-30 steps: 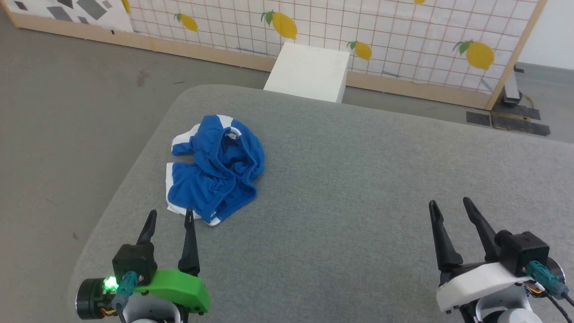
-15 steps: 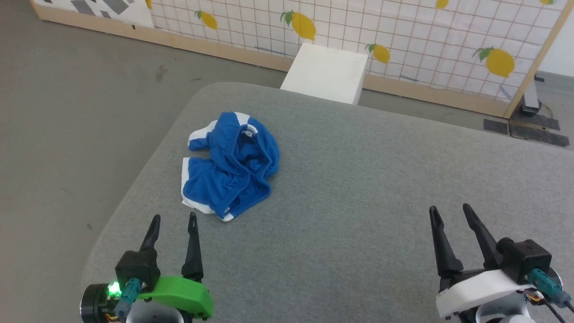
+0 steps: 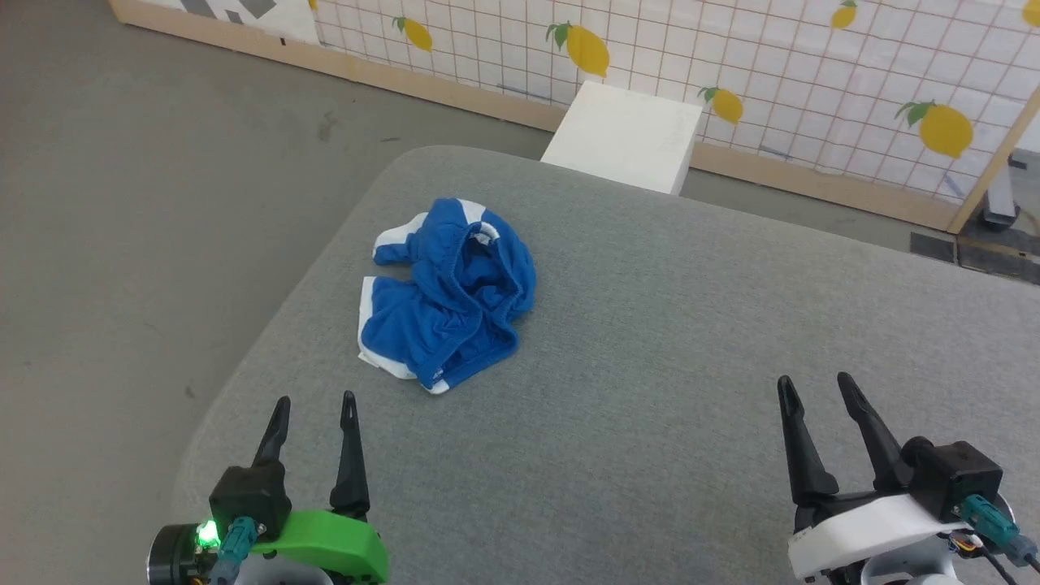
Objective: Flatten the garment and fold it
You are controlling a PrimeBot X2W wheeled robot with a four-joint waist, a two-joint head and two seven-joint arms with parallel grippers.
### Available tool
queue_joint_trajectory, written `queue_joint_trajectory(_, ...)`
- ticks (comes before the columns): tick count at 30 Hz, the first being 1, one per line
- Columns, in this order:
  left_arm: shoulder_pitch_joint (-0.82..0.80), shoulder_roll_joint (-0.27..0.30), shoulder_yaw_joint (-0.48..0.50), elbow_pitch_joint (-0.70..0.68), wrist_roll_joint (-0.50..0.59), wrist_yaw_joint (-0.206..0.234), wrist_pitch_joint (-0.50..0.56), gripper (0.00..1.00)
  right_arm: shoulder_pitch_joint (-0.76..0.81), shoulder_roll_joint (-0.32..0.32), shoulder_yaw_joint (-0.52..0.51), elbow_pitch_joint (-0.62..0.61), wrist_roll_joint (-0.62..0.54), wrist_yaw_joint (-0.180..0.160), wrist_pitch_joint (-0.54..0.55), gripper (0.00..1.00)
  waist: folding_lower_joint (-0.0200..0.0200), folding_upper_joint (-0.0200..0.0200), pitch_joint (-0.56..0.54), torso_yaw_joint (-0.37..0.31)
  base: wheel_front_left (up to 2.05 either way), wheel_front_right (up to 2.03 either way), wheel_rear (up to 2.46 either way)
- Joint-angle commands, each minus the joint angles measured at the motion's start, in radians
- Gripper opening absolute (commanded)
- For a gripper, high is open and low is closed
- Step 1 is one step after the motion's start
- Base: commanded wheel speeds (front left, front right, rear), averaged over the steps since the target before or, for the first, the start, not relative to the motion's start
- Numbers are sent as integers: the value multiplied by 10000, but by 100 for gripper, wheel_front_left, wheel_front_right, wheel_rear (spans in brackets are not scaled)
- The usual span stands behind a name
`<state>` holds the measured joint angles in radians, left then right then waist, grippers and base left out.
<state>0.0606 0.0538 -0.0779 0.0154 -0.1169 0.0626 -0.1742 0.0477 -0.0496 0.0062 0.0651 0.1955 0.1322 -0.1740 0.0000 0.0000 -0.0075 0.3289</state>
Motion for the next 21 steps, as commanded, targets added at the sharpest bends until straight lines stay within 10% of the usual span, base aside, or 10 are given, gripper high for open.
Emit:
queue_joint_trajectory(1,153,-26,-36,3,-174,72,-141,100,156,-5,17,56,156,-11,-140,100,0,0,11,109,0,0,0)
queue_joint_trajectory(21,287,-32,-257,119,-405,385,-592,100,312,-6,2,265,296,-13,-592,100,0,0,157,734,0,0,0)
